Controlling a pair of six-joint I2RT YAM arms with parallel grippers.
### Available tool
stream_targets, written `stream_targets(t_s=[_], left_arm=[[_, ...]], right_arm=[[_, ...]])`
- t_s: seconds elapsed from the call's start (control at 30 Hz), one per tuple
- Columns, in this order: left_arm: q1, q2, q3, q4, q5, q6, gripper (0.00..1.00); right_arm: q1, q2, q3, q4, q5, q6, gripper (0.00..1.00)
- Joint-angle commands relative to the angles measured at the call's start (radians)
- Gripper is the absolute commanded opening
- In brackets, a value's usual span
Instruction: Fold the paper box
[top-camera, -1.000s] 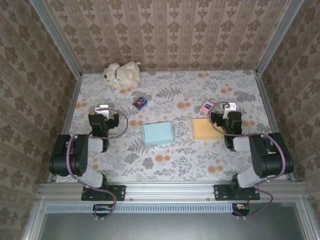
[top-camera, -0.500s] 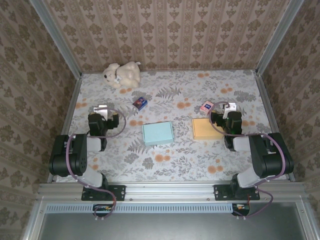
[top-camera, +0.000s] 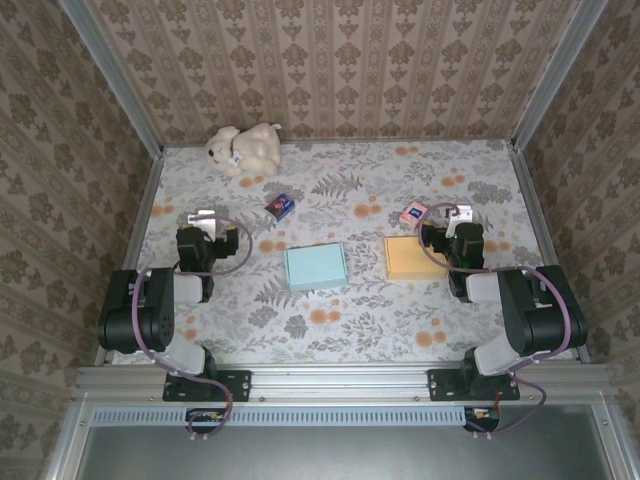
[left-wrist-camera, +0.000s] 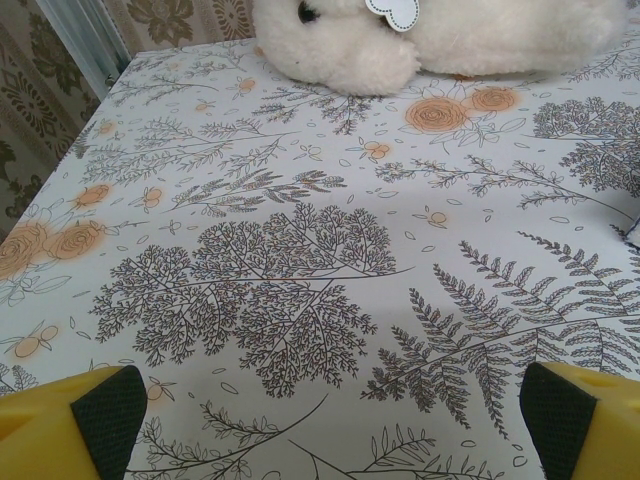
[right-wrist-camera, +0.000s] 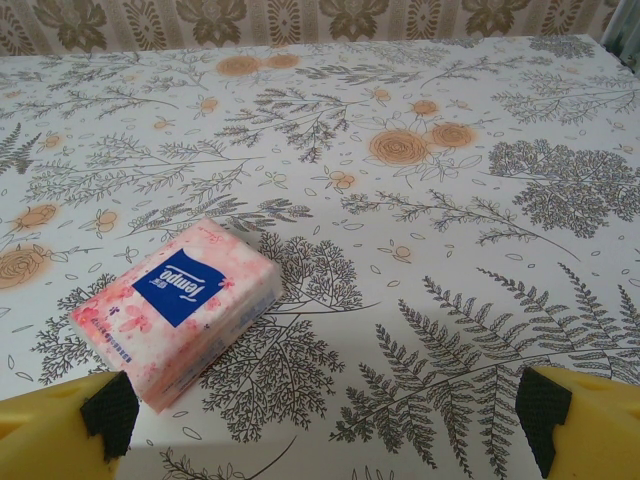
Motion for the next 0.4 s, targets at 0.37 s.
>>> stream_targets(t_s=[0.37], left_arm=[[0.0,-0.008,0.02,0.002,0.026,-0.007,1.0]], right_arm=[[-0.005,0.004,0.013,0.031,-0.024,-0.012,1.0]])
